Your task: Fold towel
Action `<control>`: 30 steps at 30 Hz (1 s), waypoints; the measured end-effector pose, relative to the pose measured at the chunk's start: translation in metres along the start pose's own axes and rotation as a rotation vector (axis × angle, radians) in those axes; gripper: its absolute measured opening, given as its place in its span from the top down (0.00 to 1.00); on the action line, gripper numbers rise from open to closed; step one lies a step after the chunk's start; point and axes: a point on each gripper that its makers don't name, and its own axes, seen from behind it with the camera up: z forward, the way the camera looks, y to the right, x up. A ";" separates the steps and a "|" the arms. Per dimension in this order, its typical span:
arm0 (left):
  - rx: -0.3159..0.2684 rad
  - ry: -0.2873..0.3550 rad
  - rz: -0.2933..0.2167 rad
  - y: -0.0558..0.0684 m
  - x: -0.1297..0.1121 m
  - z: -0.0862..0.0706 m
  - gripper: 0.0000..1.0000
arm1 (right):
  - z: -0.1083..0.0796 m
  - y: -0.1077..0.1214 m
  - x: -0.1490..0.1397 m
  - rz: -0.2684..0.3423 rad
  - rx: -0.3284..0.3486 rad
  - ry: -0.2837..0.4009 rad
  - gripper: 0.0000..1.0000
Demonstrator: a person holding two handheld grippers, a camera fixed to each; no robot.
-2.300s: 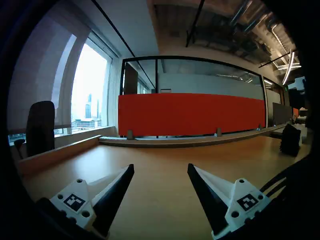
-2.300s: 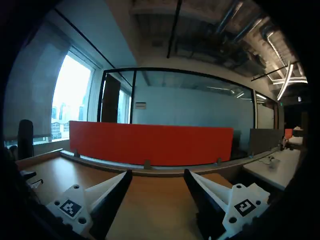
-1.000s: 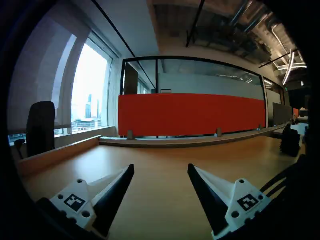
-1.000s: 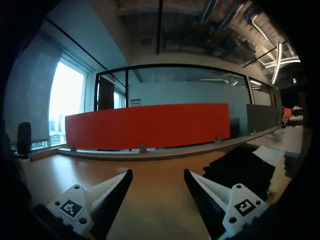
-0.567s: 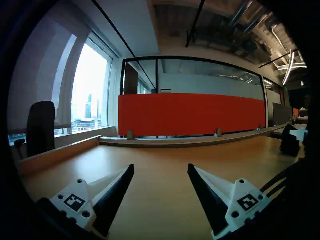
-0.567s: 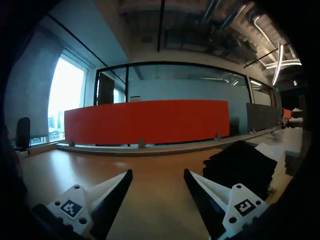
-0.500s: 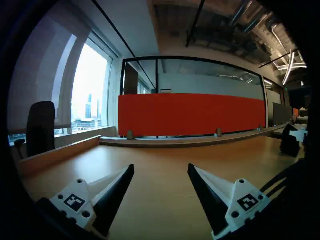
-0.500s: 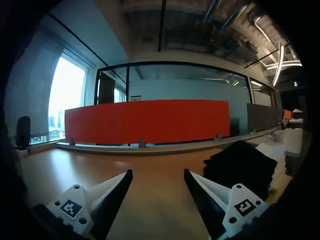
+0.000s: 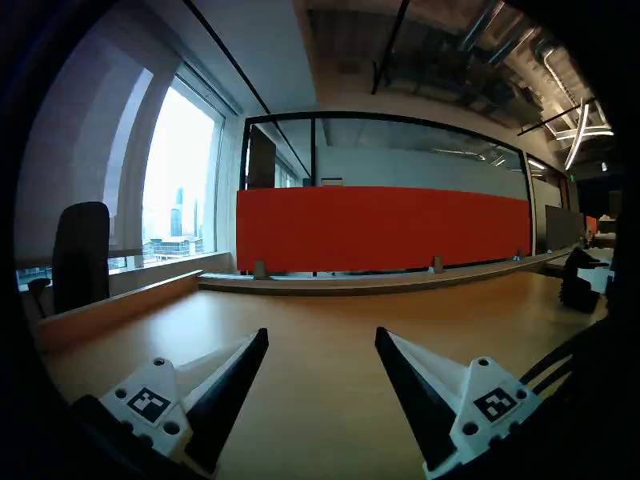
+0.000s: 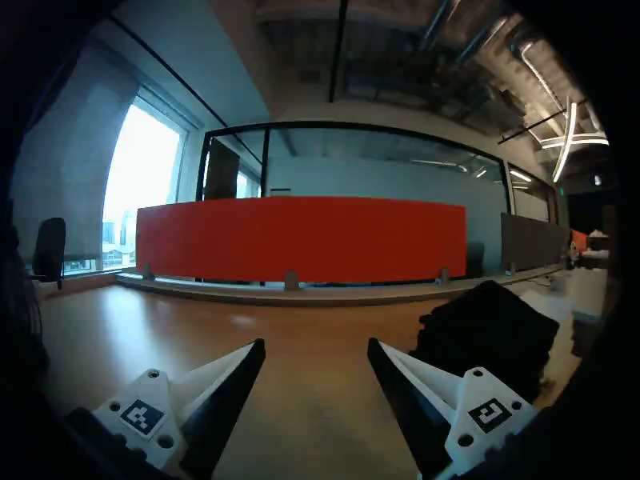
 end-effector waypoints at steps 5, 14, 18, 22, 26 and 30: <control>0.000 0.000 0.000 0.000 0.000 0.000 0.01 | 0.000 0.000 0.001 0.001 -0.001 0.001 0.00; 0.000 0.000 0.000 0.000 0.000 -0.001 0.01 | 0.000 0.001 0.000 0.002 -0.002 0.001 0.01; 0.000 0.000 0.000 0.000 0.000 -0.001 0.01 | 0.000 0.002 0.000 0.002 -0.001 0.001 0.00; 0.000 0.000 0.000 0.000 0.000 0.000 0.01 | 0.001 0.002 -0.001 0.002 0.001 0.001 0.01; 0.000 0.000 0.000 -0.001 0.000 0.000 0.01 | 0.001 0.002 -0.002 0.003 0.002 0.000 0.00; 0.000 0.000 0.000 0.000 0.000 0.000 0.01 | 0.002 0.002 -0.003 0.003 0.002 -0.001 0.00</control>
